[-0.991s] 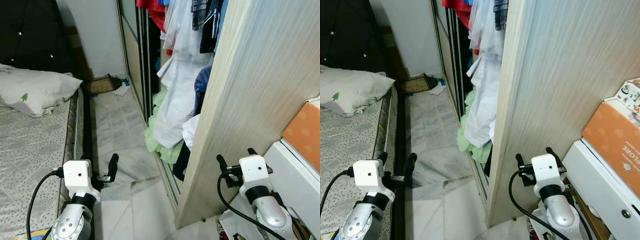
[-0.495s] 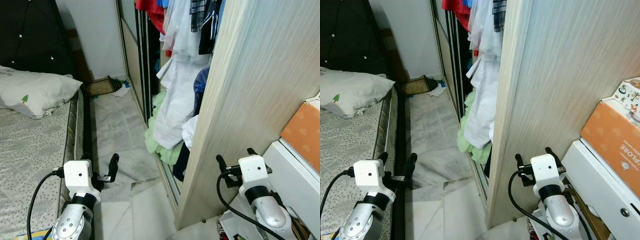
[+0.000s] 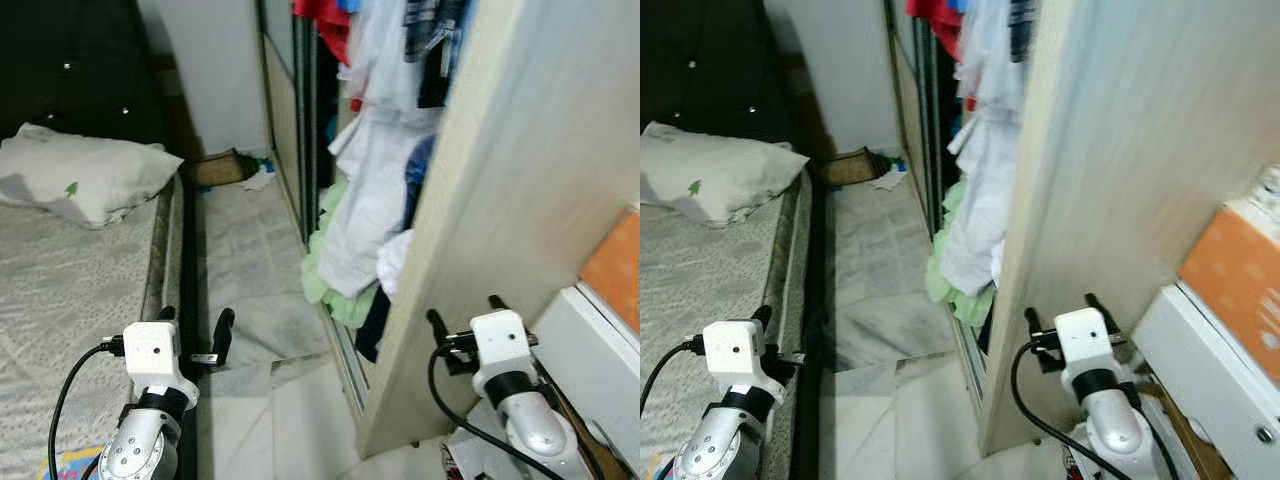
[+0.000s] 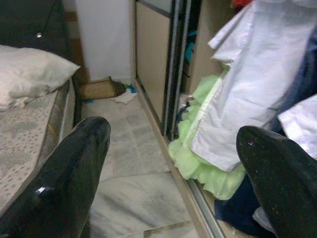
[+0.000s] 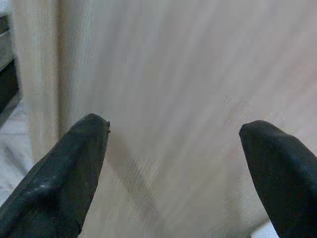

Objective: Clean up the room

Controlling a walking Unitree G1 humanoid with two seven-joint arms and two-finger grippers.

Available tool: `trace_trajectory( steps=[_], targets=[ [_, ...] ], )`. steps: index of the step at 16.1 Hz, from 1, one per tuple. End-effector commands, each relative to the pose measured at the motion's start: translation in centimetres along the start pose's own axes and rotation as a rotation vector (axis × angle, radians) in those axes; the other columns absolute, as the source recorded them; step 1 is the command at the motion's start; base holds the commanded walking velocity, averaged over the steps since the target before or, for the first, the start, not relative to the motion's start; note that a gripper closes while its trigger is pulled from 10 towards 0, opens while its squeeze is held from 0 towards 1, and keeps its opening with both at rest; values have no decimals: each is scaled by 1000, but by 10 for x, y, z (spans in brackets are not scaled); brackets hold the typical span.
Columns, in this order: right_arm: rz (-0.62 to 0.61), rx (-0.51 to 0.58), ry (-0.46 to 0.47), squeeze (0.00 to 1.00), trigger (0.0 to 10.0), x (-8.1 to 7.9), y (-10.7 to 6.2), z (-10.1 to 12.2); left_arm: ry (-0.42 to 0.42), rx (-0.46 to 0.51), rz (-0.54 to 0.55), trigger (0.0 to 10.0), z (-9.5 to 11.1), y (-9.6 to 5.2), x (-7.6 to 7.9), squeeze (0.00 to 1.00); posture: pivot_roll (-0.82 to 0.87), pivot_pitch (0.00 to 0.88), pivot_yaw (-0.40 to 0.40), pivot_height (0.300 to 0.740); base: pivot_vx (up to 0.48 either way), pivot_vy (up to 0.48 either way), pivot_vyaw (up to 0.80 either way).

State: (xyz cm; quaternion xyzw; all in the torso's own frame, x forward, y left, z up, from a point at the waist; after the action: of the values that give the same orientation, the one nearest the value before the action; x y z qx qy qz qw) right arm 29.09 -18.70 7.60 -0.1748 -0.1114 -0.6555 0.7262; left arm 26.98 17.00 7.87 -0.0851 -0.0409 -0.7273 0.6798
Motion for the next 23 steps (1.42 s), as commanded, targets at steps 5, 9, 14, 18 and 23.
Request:
trace_trajectory(
  steps=[5,9,14,18,23],
  targets=[
    [-2,8,-10,0,10000,3,1,4,8,-8,-2,10000,-2,0,0,0,-171,0,17,740,0,-171,0],
    [2,8,-12,0,10000,4,1,5,-3,-2,32,10000,-2,1,-4,0,-171,0,13,740,0,0,0],
    [3,9,-12,0,10000,4,1,5,-2,-3,30,10000,-3,1,-3,0,-171,0,11,740,0,0,0],
    [2,8,-12,0,10000,5,2,5,-1,-6,28,10000,-3,1,-3,0,-171,0,12,740,-124,0,0],
    [4,5,-9,0,10000,4,2,3,3,-8,24,10000,-3,1,-3,0,-171,0,15,740,-244,0,0]
  ],
)
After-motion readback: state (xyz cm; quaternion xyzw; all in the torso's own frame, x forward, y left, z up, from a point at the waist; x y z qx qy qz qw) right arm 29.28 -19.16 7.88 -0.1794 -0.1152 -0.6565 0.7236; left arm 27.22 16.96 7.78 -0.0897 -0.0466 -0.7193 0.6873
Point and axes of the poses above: a point about 5 cm out from each wrist's last joint towards the gripper, its own y axis pointing out of the wrist towards the gripper, its own z axis along the axis of the wrist's last joint, x = y × z, the point moved 6 cm from there along y, pointing out of the wrist towards the gripper, and after that the axes turned 5 degrees about -y, right-handed, at the moved point
